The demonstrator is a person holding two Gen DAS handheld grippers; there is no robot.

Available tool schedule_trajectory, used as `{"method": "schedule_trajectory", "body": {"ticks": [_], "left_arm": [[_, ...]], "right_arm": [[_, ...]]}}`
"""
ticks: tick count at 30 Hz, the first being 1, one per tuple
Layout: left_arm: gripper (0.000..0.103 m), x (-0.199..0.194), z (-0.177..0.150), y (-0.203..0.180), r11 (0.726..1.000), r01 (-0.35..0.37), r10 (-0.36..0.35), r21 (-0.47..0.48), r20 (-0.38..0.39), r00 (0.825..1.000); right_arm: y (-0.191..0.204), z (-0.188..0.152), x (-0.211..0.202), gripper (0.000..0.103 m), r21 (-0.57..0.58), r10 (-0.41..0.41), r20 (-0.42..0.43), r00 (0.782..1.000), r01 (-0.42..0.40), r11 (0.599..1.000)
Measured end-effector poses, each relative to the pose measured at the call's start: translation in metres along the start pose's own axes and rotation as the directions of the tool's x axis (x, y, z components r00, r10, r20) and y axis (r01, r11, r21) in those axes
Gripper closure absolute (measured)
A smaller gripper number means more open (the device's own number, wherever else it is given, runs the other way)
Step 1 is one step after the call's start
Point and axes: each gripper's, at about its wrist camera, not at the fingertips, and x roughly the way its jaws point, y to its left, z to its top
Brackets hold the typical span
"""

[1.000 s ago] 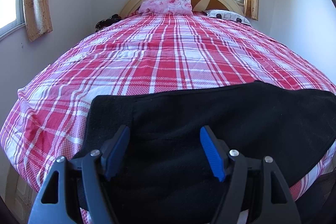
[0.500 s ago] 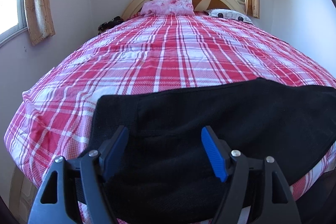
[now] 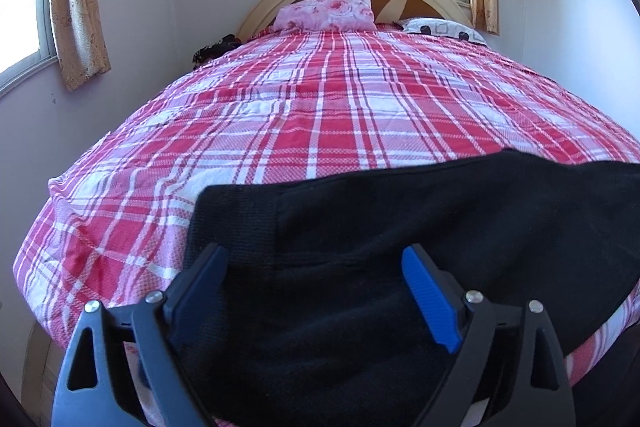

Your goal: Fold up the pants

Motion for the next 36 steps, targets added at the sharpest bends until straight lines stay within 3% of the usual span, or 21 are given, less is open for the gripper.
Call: {"method": "schedule_trajectory", "body": {"ticks": [2, 4, 7, 10, 14, 16, 21, 36], "left_arm": [[0.011, -0.011, 0.005, 0.000, 1.000, -0.001, 0.001, 0.000, 0.041, 0.999], [0.009, -0.015, 0.008, -0.002, 1.000, -0.009, 0.008, 0.014, 0.052, 0.999], [0.009, -0.010, 0.009, -0.004, 1.000, -0.010, 0.010, 0.015, 0.031, 0.999], [0.009, -0.006, 0.006, -0.002, 1.000, 0.005, -0.005, -0.013, 0.005, 1.000], [0.009, 0.000, 0.002, 0.001, 0.999, 0.019, -0.020, -0.042, -0.027, 0.999], [0.009, 0.004, 0.000, 0.003, 0.999, 0.021, -0.023, -0.045, -0.046, 0.999], [0.008, 0.007, -0.002, 0.003, 0.999, 0.010, -0.012, -0.034, -0.059, 0.998], [0.005, 0.005, -0.004, 0.014, 0.999, -0.020, 0.017, -0.040, -0.080, 0.997]], "right_arm": [[0.008, -0.003, -0.011, 0.050, 0.003, -0.068, 0.022, 0.997, 0.068, 0.998], [0.019, -0.010, -0.026, 0.050, -0.006, -0.079, 0.061, 0.995, 0.080, 0.997], [0.048, -0.024, -0.041, 0.046, -0.048, 0.016, 0.087, 0.996, -0.012, 0.999], [0.083, -0.038, -0.037, 0.042, -0.136, 0.118, 0.052, 0.992, -0.110, 0.985], [0.107, -0.053, -0.015, 0.042, -0.196, 0.125, -0.004, 0.992, -0.124, 0.973], [0.104, -0.058, 0.002, 0.042, -0.166, 0.106, -0.052, 0.993, -0.113, 0.980], [0.092, -0.057, 0.001, 0.042, -0.115, 0.147, -0.024, 0.989, -0.149, 0.982], [0.077, -0.087, -0.051, 0.034, -0.136, 0.094, 0.079, 0.992, -0.082, 0.987]]}}
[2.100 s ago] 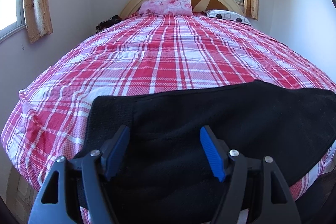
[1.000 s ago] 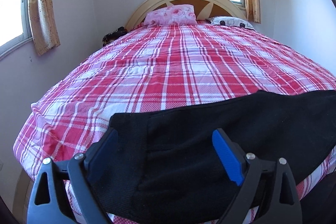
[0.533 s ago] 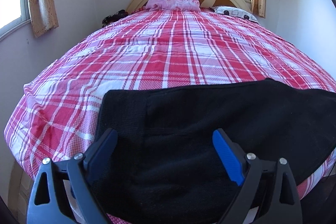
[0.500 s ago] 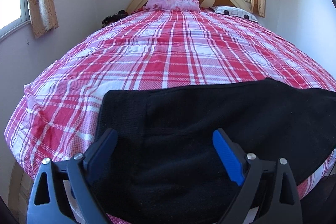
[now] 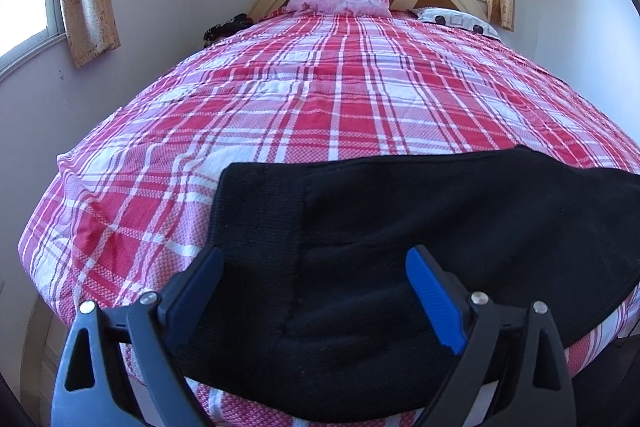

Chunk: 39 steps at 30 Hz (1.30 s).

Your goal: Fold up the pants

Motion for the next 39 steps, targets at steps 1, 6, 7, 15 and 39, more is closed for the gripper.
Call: {"method": "schedule_trajectory", "body": {"ticks": [1, 6, 7, 15, 39], "left_arm": [[0.001, 0.002, -0.001, 0.000, 1.000, -0.010, 0.010, 0.011, -0.003, 1.000], [0.000, 0.005, -0.003, 0.004, 1.000, -0.012, 0.012, 0.012, 0.002, 1.000], [0.000, 0.005, -0.003, 0.004, 1.000, -0.015, 0.015, 0.013, 0.003, 1.000], [0.000, -0.023, 0.008, 0.005, 0.999, -0.029, 0.032, -0.042, 0.079, 0.996], [0.000, -0.038, -0.028, -0.103, 0.951, 0.196, -0.207, 0.239, 0.021, 0.978]], "right_arm": [[0.006, -0.003, -0.002, 0.033, -0.031, 0.001, -0.002, 1.000, -0.001, 1.000], [0.027, -0.020, 0.014, 0.031, -0.127, -0.014, -0.074, 0.997, 0.004, 0.992], [0.030, -0.022, 0.016, 0.031, -0.143, -0.018, -0.083, 0.996, 0.006, 0.990], [0.045, -0.032, 0.020, 0.027, -0.267, -0.096, -0.075, 0.992, 0.073, 0.961], [0.199, -0.112, -0.017, 0.027, -0.664, 0.037, -0.078, 0.996, -0.080, 0.743]]}}
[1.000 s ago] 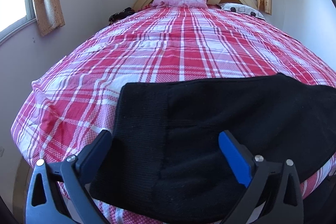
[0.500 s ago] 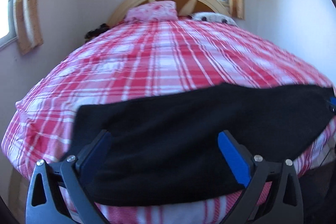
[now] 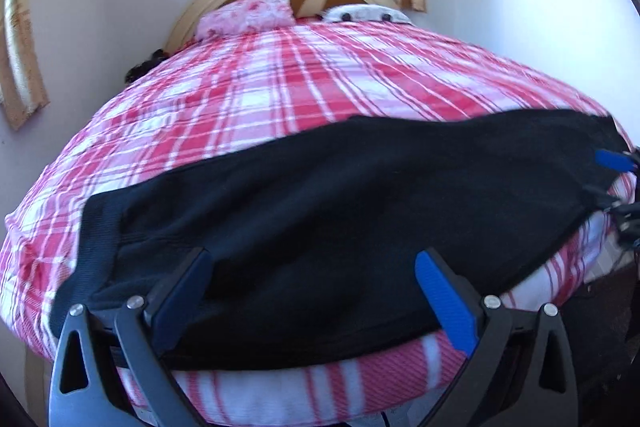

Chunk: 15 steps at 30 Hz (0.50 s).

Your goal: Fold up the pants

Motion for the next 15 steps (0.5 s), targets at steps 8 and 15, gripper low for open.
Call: {"method": "schedule_trajectory", "body": {"ticks": [8, 15], "left_arm": [[0.000, -0.005, 0.003, -0.011, 0.999, 0.047, -0.047, 0.012, 0.005, 0.999], [0.000, -0.001, 0.034, -0.029, 0.994, 0.097, -0.098, 0.055, 0.019, 0.995]], "right_arm": [[0.036, -0.015, 0.023, 0.025, -0.156, 0.007, -0.129, 0.992, -0.027, 0.987], [-0.049, 0.000, -0.007, 0.025, 0.140, 0.046, -0.039, 0.998, -0.040, 0.989]]}}
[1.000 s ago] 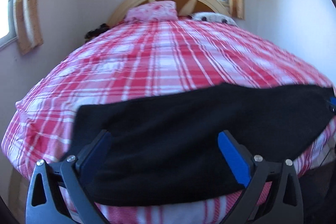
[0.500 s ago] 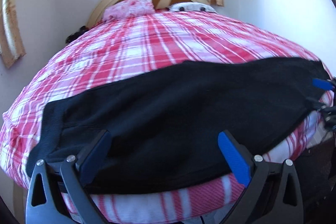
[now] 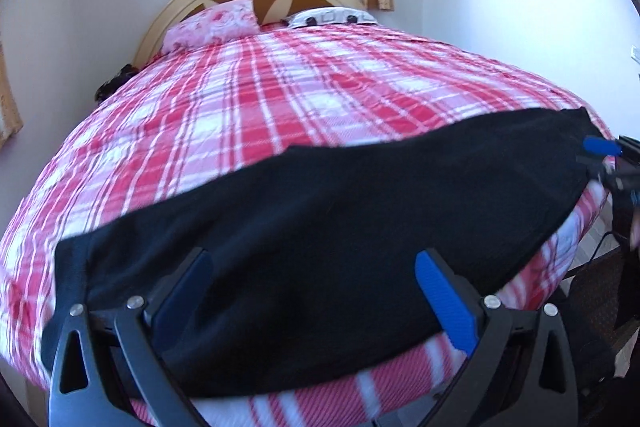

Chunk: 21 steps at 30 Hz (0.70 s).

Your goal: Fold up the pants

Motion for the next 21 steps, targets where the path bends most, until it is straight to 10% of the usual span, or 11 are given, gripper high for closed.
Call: {"method": "schedule_trajectory", "body": {"ticks": [5, 13, 21], "left_arm": [[0.000, 0.016, 0.031, -0.017, 1.000, 0.007, -0.008, 0.011, 0.023, 1.000], [0.000, 0.063, 0.065, -0.027, 0.992, -0.006, -0.002, -0.123, -0.064, 0.998], [0.000, 0.071, 0.075, -0.075, 0.999, 0.014, -0.016, -0.034, -0.061, 0.998]], "right_arm": [[-0.098, 0.012, 0.003, 0.025, 0.263, -0.117, -0.001, 0.993, 0.113, 0.958], [-0.255, 0.010, 0.014, 0.038, 0.584, -0.303, -0.039, 0.952, 0.268, 0.766], [-0.295, -0.005, 0.020, 0.049, 0.652, -0.339, -0.057, 0.939, 0.292, 0.700]]}}
